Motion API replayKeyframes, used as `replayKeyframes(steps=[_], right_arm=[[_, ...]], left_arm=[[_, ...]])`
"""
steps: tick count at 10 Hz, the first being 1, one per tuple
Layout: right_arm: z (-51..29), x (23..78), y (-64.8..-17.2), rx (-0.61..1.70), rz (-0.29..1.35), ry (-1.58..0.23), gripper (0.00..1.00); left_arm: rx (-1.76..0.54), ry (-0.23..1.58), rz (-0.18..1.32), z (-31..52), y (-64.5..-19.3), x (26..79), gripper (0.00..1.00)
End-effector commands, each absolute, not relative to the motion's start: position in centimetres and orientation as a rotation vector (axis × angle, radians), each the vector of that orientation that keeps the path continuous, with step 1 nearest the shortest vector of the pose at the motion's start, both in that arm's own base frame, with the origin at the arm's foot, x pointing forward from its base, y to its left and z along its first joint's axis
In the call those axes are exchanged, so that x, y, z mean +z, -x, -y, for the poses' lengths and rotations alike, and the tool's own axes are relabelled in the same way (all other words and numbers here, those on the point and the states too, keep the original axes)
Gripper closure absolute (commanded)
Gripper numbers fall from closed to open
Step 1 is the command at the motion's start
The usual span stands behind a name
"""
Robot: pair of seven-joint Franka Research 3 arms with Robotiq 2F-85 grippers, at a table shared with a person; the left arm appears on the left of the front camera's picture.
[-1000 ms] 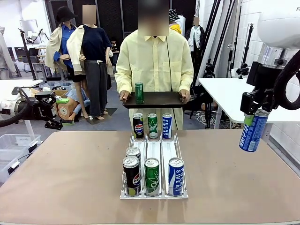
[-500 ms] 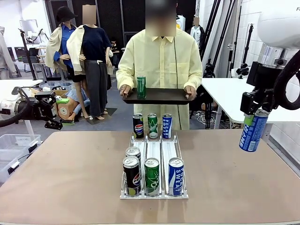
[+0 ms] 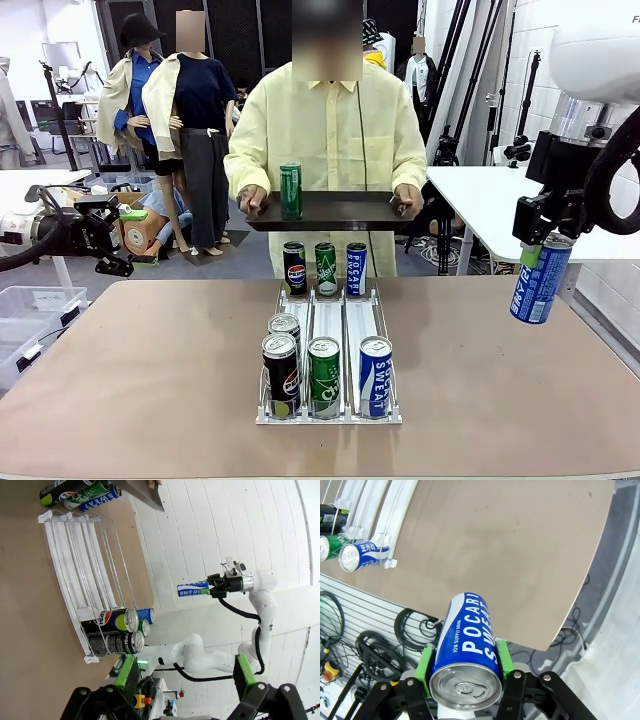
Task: Retrieve and hand over the desired beverage to the person.
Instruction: Place the picked can on the Handle tray extended by the person.
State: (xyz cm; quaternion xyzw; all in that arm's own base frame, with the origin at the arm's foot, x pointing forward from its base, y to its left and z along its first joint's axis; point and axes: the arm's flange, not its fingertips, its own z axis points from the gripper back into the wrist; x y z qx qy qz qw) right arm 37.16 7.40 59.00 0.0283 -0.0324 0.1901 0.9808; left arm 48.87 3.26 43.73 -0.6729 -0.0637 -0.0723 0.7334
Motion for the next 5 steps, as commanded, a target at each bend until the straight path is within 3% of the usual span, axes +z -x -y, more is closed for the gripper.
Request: replayKeyframes(steps=[1,5], right_arm=[[-7.59,59.42,-37.14,0.373,0.073,-0.057,1.00],[-7.59,59.42,-37.14,0.373,0.073,-0.057,1.00]], left_arm=[[-0.160,1.480,0.144,-3.35,-48.87,43.85,0.00],[-0.160,1.480,0.144,-3.35,-48.87,43.85,0.00]])
